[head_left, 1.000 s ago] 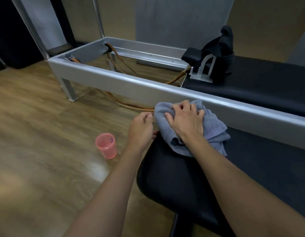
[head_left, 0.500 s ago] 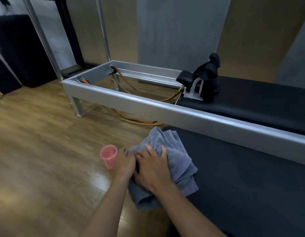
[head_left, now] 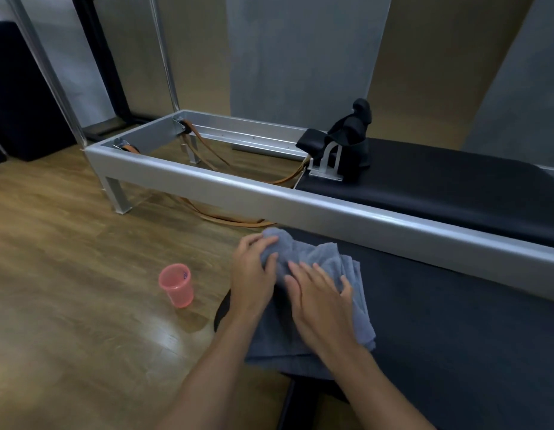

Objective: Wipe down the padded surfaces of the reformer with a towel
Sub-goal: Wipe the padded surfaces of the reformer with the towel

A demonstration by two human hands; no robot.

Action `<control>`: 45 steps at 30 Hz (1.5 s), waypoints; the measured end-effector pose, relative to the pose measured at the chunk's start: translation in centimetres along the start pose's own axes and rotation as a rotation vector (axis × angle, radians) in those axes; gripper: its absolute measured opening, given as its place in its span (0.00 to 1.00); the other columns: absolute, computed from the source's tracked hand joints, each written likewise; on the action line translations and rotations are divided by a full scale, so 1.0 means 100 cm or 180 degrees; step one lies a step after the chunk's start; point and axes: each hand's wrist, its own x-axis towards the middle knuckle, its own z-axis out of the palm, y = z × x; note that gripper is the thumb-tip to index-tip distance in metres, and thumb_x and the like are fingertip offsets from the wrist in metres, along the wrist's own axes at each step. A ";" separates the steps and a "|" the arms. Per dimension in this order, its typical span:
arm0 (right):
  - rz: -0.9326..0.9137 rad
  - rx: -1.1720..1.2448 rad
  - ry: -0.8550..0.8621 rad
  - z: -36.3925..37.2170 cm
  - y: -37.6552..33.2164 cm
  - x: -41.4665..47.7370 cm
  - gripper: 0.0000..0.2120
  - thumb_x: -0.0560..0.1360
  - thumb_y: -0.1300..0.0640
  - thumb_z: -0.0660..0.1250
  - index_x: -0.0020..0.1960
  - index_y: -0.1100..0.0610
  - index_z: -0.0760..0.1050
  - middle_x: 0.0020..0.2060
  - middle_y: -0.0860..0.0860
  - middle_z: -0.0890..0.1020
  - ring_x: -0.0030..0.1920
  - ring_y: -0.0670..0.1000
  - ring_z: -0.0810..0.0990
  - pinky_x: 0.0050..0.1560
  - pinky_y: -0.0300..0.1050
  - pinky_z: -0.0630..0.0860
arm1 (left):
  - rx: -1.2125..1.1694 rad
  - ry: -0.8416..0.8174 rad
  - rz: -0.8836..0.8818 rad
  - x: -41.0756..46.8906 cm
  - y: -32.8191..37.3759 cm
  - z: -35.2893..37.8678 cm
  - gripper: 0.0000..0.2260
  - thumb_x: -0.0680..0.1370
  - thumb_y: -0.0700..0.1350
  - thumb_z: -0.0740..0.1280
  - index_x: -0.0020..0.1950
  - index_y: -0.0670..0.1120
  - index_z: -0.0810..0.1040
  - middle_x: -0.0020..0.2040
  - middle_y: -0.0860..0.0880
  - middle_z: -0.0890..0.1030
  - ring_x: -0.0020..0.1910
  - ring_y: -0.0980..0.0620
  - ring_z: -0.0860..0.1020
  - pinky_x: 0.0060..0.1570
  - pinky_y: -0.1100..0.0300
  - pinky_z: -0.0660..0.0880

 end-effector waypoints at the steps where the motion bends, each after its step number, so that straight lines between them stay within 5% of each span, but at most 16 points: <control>1: 0.0069 -0.0108 0.0064 -0.001 0.003 0.008 0.24 0.82 0.43 0.45 0.75 0.45 0.63 0.76 0.45 0.66 0.77 0.48 0.58 0.74 0.62 0.46 | 0.0137 -0.0029 0.0196 0.007 0.000 0.003 0.12 0.77 0.38 0.67 0.60 0.43 0.80 0.63 0.43 0.75 0.60 0.48 0.74 0.58 0.64 0.64; 6: 0.0185 -0.0400 -0.0322 0.019 0.015 0.027 0.25 0.82 0.44 0.41 0.78 0.44 0.56 0.79 0.48 0.56 0.79 0.52 0.47 0.75 0.64 0.37 | 0.1802 -0.1072 0.0850 0.000 -0.020 0.022 0.20 0.83 0.50 0.51 0.73 0.51 0.67 0.77 0.49 0.63 0.77 0.47 0.57 0.73 0.48 0.53; 10: -0.0031 -0.0462 -0.0269 0.023 0.023 0.053 0.26 0.81 0.46 0.42 0.78 0.48 0.57 0.79 0.50 0.59 0.79 0.54 0.50 0.75 0.66 0.39 | 0.1892 -0.1591 0.0467 0.021 -0.034 0.035 0.23 0.83 0.52 0.44 0.79 0.52 0.53 0.80 0.53 0.51 0.78 0.50 0.44 0.75 0.45 0.45; 19: -0.0067 0.0053 -0.0510 0.012 0.053 0.072 0.24 0.82 0.49 0.46 0.76 0.53 0.61 0.78 0.53 0.60 0.78 0.58 0.50 0.73 0.66 0.38 | 0.2132 -0.1251 0.0533 0.036 -0.034 0.074 0.27 0.82 0.53 0.43 0.75 0.42 0.64 0.76 0.42 0.63 0.77 0.42 0.56 0.73 0.40 0.49; 26: -0.0011 -0.0244 -0.0421 -0.028 0.127 0.042 0.24 0.83 0.48 0.46 0.77 0.51 0.61 0.78 0.51 0.61 0.78 0.57 0.54 0.75 0.64 0.45 | 0.2177 -0.1348 0.0534 -0.002 0.040 0.130 0.25 0.83 0.52 0.44 0.78 0.45 0.56 0.79 0.46 0.55 0.78 0.48 0.50 0.76 0.50 0.43; 45: 0.0973 -0.0674 -0.0176 -0.200 0.395 -0.106 0.24 0.84 0.48 0.44 0.78 0.47 0.58 0.78 0.47 0.60 0.78 0.51 0.53 0.76 0.55 0.45 | 0.1687 -0.1908 0.1294 -0.135 0.273 0.353 0.28 0.81 0.55 0.38 0.79 0.44 0.51 0.80 0.45 0.52 0.78 0.49 0.46 0.76 0.49 0.40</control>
